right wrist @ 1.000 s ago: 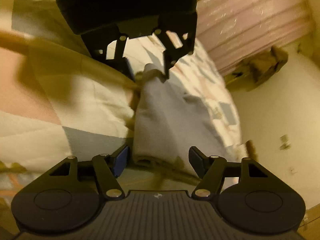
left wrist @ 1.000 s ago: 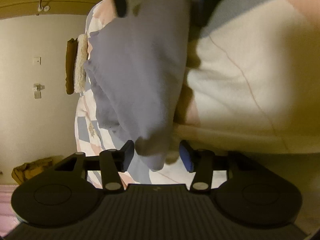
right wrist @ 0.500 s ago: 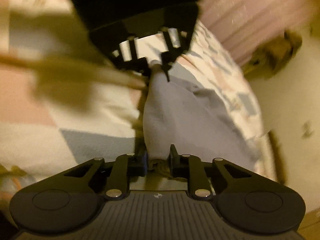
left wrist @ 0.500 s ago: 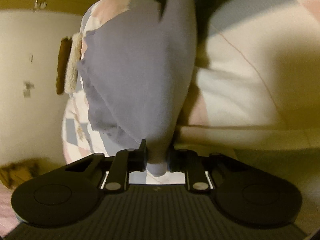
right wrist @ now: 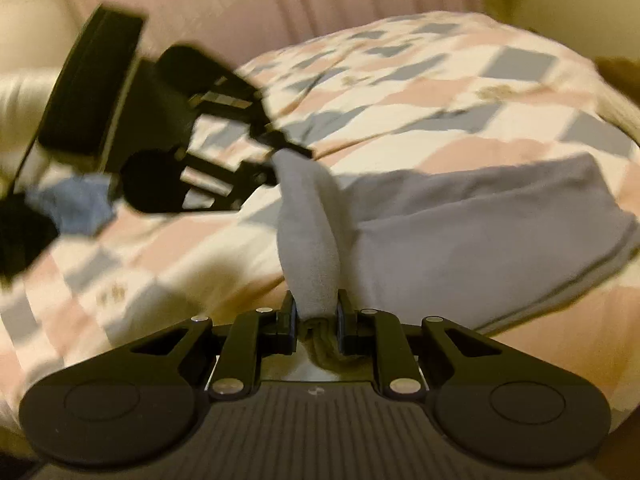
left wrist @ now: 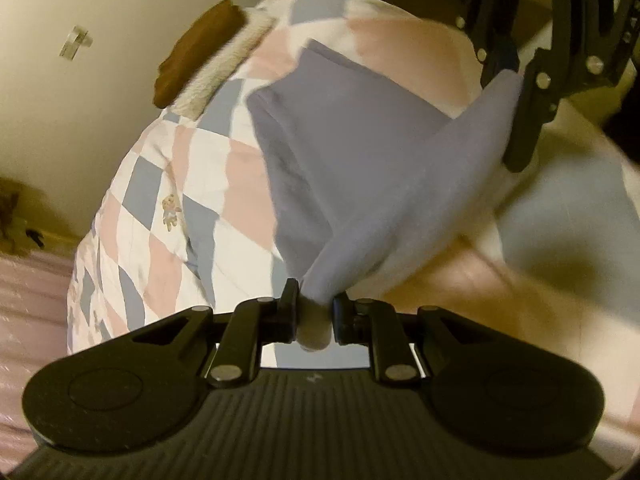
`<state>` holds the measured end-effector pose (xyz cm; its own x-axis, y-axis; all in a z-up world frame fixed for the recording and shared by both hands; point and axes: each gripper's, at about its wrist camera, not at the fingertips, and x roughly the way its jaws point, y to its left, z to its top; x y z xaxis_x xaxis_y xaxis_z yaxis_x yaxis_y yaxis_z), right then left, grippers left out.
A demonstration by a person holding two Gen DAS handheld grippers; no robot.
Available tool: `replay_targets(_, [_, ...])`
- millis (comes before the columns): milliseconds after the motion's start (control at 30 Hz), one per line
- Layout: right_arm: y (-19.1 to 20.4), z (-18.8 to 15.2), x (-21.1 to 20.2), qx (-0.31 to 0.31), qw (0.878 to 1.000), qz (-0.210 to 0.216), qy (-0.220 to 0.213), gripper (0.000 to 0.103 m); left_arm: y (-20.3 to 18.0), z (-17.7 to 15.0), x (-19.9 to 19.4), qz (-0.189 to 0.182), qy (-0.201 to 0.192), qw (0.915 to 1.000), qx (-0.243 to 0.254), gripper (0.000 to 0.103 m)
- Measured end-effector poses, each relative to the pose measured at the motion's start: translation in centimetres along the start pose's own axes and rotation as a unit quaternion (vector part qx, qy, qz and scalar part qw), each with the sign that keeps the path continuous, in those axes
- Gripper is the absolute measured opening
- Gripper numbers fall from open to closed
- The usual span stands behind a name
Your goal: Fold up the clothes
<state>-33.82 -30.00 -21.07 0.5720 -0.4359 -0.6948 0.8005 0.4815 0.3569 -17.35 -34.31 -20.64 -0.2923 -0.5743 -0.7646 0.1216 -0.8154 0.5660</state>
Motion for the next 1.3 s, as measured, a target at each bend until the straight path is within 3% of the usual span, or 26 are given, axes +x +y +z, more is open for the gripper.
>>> replay_targets(233, [-7.4,2.9,-2.3,0.089,0.996,0.016,-0.008,0.017,4.5,4.7,2.9,-0.018,0.003,0.9962,-0.085,0.015])
replay_targets(367, [-11.6,4.6,-2.5,0.109,0.994,0.014,-0.013,0.017,6.7,6.8,5.7,-0.025,0.013,0.9914,-0.128,0.015])
replay_targets(467, [-15.1,5.8,-2.5,0.106,0.994,-0.009,-0.021,0.016,9.0,8.8,8.7,-0.025,0.019,0.9833,-0.179,0.018])
replay_targets(500, [-16.5,6.2,-2.2,0.107,0.994,-0.02,-0.021,0.016,9.8,9.3,9.6,-0.01,0.024,0.9783,-0.205,0.025])
replay_targets(567, [-18.9,6.0,-1.3,0.128,0.992,-0.022,-0.008,0.016,11.5,10.0,11.4,0.023,0.035,0.9649,-0.259,0.028])
replay_targets(733, [-24.7,4.9,1.2,0.192,0.981,-0.011,0.033,0.016,13.0,8.9,11.3,0.024,0.05,0.9007,-0.431,0.028])
replay_targets(867, [-23.6,6.4,-0.3,0.103,0.995,-0.01,0.0,0.016,9.8,8.2,9.7,0.028,0.063,0.8748,-0.48,0.027])
replay_targets(933, [-23.6,7.0,-1.2,0.077,0.997,-0.015,-0.016,0.016,8.5,8.2,9.2,0.031,0.062,0.8577,-0.509,0.027])
replay_targets(1033, [-24.2,7.7,-2.5,0.052,0.998,-0.026,-0.036,0.016,7.5,8.8,10.2,0.039,0.07,0.8422,-0.533,0.027])
replay_targets(1100, [-25.8,7.4,-2.0,0.067,0.996,-0.045,-0.025,0.015,6.8,9.2,10.8,0.044,0.075,0.8317,-0.548,0.027])
replay_targets(1200, [-28.0,6.7,-1.1,0.1,0.993,-0.055,-0.016,0.015,6.4,10.3,12.4,0.048,0.075,0.833,-0.546,0.027])
replay_targets(1300, [-27.7,6.8,-1.4,0.085,0.994,-0.051,-0.039,0.015,6.2,11.0,13.3,0.062,0.083,0.8455,-0.524,0.028])
